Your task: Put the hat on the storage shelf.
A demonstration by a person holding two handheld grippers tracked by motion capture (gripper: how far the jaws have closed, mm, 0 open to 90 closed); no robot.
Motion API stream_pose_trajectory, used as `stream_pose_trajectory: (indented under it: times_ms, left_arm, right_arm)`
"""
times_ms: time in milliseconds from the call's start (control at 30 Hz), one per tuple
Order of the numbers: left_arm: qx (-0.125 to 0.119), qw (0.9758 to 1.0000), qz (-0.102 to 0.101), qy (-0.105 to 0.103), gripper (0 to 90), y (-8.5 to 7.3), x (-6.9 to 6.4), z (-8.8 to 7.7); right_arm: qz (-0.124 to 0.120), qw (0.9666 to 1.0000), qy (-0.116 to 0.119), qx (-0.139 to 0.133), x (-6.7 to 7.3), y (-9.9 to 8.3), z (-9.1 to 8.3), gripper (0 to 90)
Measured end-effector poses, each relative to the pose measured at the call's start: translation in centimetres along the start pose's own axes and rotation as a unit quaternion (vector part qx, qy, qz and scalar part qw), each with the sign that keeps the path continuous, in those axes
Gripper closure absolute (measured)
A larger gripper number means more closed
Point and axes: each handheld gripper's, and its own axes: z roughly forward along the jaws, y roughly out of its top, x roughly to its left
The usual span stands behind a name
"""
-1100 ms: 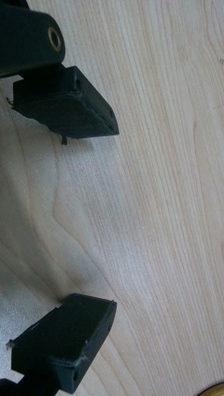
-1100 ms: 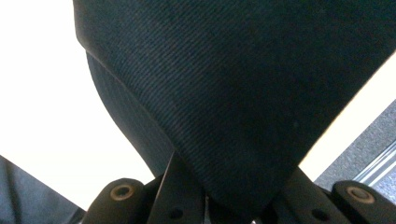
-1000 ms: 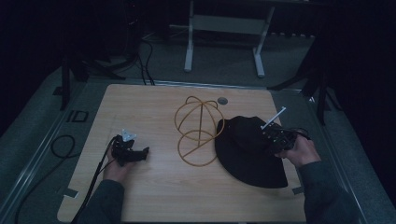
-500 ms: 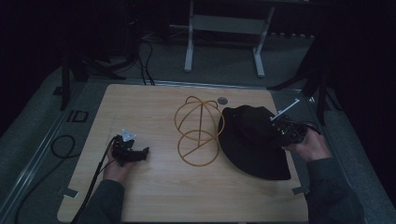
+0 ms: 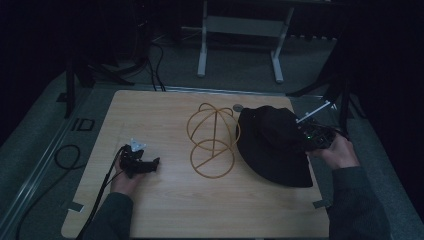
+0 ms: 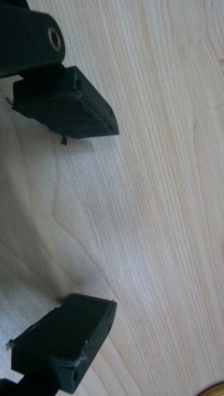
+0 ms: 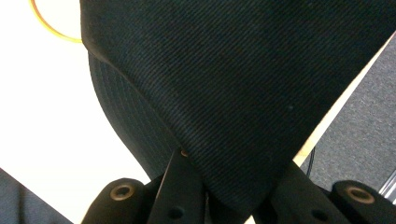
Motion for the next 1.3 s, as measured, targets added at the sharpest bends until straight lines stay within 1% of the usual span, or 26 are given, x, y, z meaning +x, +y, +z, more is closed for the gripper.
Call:
stream_pose_trajectory:
  times_ms: [167, 267, 533, 867, 1167, 1200, 1300]
  left_arm:
    - [0.000, 1.0000, 0.000, 0.000, 14.3, 0.0, 0.0, 0.0]
    - [0.000, 1.0000, 0.000, 0.000, 14.3, 0.0, 0.0, 0.0]
    - [0.001, 1.0000, 0.000, 0.000, 14.3, 0.0, 0.0, 0.0]
    - [0.002, 1.0000, 0.001, -0.001, 14.3, 0.0, 0.0, 0.0]
    - [0.002, 1.0000, 0.001, -0.001, 14.3, 0.0, 0.0, 0.0]
    - [0.002, 1.0000, 0.001, -0.001, 14.3, 0.0, 0.0, 0.0]
    - [0.002, 1.0000, 0.001, -0.001, 14.3, 0.0, 0.0, 0.0]
  right_arm:
    - [0.001, 1.0000, -0.002, -0.006, -0.2, 0.0, -0.4, 86.9]
    - [-0.002, 1.0000, -0.004, -0.008, -0.3, 0.1, -0.5, 86.9]
    - [-0.007, 0.9996, -0.009, -0.026, -0.4, 0.6, -2.0, 86.9]
    - [-0.006, 0.9989, -0.006, -0.046, -0.9, 0.9, -3.0, 86.9]
    - [-0.009, 0.9987, -0.012, -0.048, -1.3, 1.1, -3.9, 86.9]
    - [-0.009, 0.9985, -0.012, -0.052, -1.4, 1.1, -4.2, 86.8]
    - [-0.007, 0.9984, -0.013, -0.054, -1.5, 1.1, -4.4, 86.9]
